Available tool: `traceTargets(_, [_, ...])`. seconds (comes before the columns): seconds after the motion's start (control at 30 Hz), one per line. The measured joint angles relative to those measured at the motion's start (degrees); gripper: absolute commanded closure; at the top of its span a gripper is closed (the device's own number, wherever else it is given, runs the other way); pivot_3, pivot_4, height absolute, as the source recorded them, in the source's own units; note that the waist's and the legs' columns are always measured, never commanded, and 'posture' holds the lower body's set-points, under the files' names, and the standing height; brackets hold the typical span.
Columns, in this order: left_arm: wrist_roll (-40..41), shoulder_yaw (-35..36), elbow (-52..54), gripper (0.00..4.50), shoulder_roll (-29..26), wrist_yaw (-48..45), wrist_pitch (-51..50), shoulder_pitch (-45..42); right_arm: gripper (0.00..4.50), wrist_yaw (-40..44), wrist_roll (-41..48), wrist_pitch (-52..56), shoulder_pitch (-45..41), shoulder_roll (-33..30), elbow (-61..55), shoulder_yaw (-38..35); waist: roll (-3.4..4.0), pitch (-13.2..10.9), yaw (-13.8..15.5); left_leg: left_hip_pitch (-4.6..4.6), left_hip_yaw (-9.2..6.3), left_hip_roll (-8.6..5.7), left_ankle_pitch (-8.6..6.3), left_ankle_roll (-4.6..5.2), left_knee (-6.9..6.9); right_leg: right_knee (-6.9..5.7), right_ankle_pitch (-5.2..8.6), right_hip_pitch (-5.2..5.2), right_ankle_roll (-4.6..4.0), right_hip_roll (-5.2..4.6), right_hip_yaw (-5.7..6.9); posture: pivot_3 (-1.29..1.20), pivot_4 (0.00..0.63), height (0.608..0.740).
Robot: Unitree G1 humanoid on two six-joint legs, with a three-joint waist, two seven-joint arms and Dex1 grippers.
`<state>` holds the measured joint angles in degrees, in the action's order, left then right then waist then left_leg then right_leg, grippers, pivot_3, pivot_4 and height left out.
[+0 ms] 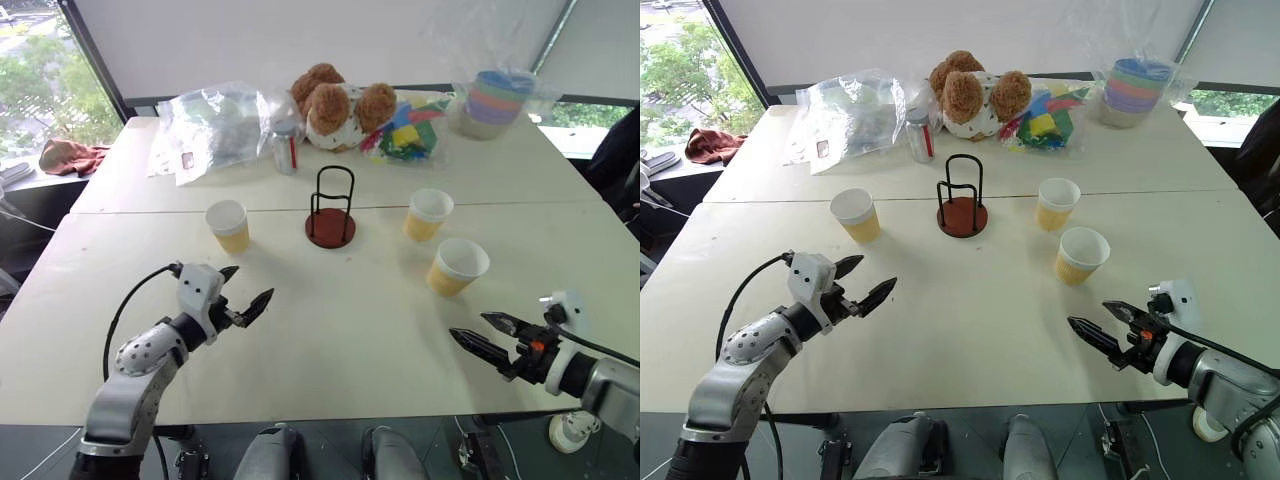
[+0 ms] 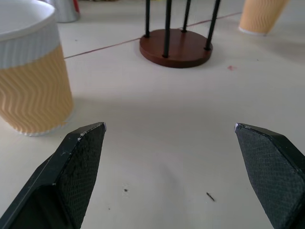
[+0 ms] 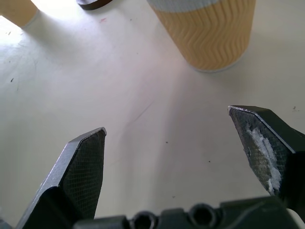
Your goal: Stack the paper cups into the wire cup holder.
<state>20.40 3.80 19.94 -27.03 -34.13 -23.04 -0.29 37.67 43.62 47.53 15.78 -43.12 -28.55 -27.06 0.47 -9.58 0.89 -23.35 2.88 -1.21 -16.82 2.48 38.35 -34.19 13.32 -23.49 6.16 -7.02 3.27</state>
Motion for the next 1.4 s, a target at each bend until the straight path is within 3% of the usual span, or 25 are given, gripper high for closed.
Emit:
traceTargets(0.1, [4.3,0.0,-1.6,0.04,-4.3,-4.6,-5.7,-5.4,0.00,1.3,5.8,4.7,-3.6,-5.7,-2.6,-1.4,0.02,-0.1,-0.1,-0.07,-0.05,0.07,0.01,0.00,0.29,-0.17,-0.01,-0.05,-0.03,0.10,0.01,0.00,0.150,0.740])
traceTargets(0.23, [11.6,3.5,-1.7,0.04,-12.5,-11.8,-12.6,-14.8,0.00,0.9,20.2,10.5,-18.3,-14.6,-4.6,-5.8,-0.02,-0.2,-0.3,-0.01,-0.07,0.20,0.00,0.00,0.52,-0.14,-0.02,0.11,-0.19,0.21,0.05,0.00,0.150,0.740])
traceTargets(0.4, [15.9,4.3,-4.1,0.04,-19.0,-18.3,-17.5,-22.3,0.00,-4.0,29.5,12.5,-39.7,-16.5,1.6,0.1,-0.16,-0.3,0.0,-0.10,-0.10,0.17,0.00,-0.01,0.54,-0.16,-0.02,0.06,-0.20,0.20,0.05,0.00,0.150,0.740])
traceTargets(0.53, [11.4,1.2,-13.6,0.04,-20.2,-23.4,-11.2,-35.0,0.00,-4.4,30.3,13.9,-48.4,-16.6,4.3,7.6,-0.18,-0.3,0.7,-0.20,-0.02,0.05,0.01,0.00,0.58,-0.11,-0.11,0.05,-0.03,0.23,0.15,0.00,0.150,0.740])
traceTargets(0.73, [1.3,-8.2,-37.7,0.04,-17.3,-35.7,2.9,-51.3,0.00,-1.8,25.1,13.8,-49.8,-17.2,3.5,13.7,-0.24,-0.3,1.2,-0.29,0.26,-0.02,-0.04,0.11,0.76,-0.09,-0.16,0.03,0.06,0.24,0.14,0.00,0.150,0.740])
traceTargets(0.87, [-0.7,-9.8,-45.3,0.04,-15.5,-42.3,5.6,-56.1,0.00,-1.9,13.7,7.6,-51.2,-14.3,5.0,19.9,-0.31,-0.4,0.9,-0.31,0.34,-0.02,-0.07,0.16,0.79,-0.11,-0.19,0.03,0.13,0.24,0.11,0.00,0.150,0.740])
traceTargets(1.13, [3.2,-9.4,-32.6,0.04,-21.3,-50.6,-6.6,-54.5,0.00,1.7,-9.8,-7.1,-60.6,2.6,25.2,38.7,-0.39,-0.5,-1.7,-0.58,0.32,0.04,0.02,0.03,0.79,-0.43,-0.20,-0.38,0.33,0.29,0.06,0.00,0.150,0.740])
traceTargets(1.4, [7.5,-5.5,-21.5,0.04,-25.6,-48.2,-15.1,-48.8,0.00,7.4,-21.4,-19.6,-68.6,12.7,46.9,41.0,-0.41,-0.5,-1.7,-0.89,0.25,0.03,0.19,-0.24,0.83,-0.98,-0.14,-0.92,0.39,0.26,0.07,0.00,0.150,0.740])
